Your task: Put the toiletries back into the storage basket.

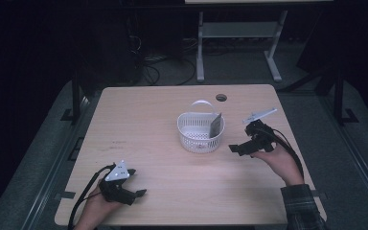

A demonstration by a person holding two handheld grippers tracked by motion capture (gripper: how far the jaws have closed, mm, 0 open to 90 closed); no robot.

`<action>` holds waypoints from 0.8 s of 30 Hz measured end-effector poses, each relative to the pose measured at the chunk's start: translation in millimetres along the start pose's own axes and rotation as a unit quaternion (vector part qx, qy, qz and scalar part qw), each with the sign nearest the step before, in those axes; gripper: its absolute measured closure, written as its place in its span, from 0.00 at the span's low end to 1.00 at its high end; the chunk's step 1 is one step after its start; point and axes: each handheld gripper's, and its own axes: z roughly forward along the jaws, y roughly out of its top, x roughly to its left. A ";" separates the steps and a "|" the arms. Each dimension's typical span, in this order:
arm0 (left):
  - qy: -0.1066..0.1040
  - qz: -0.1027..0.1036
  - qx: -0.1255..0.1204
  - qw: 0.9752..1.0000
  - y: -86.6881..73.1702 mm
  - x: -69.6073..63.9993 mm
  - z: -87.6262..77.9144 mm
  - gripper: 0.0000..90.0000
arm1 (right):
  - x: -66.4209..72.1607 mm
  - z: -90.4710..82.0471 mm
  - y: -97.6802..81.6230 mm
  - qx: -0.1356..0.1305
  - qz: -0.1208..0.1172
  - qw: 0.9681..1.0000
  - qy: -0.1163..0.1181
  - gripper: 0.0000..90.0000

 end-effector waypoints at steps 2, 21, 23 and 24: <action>0.000 0.000 0.000 1.000 0.0 0.0 0.0 0.15 | 1.5 2.4 -7.8 -0.001 0.000 1.000 -0.003 0.04; 0.001 -0.001 -0.001 1.000 -0.2 -0.2 0.2 0.15 | 11.5 10.4 -77.1 -0.018 0.010 1.000 -0.012 0.01; 0.000 -0.001 -0.001 1.000 -0.2 -0.2 0.1 0.15 | 13.2 10.6 -83.1 -0.023 0.009 1.000 -0.019 0.01; 0.000 0.000 0.000 1.000 -0.2 0.0 0.1 0.15 | 14.1 10.8 -86.5 -0.024 0.010 0.999 -0.020 0.01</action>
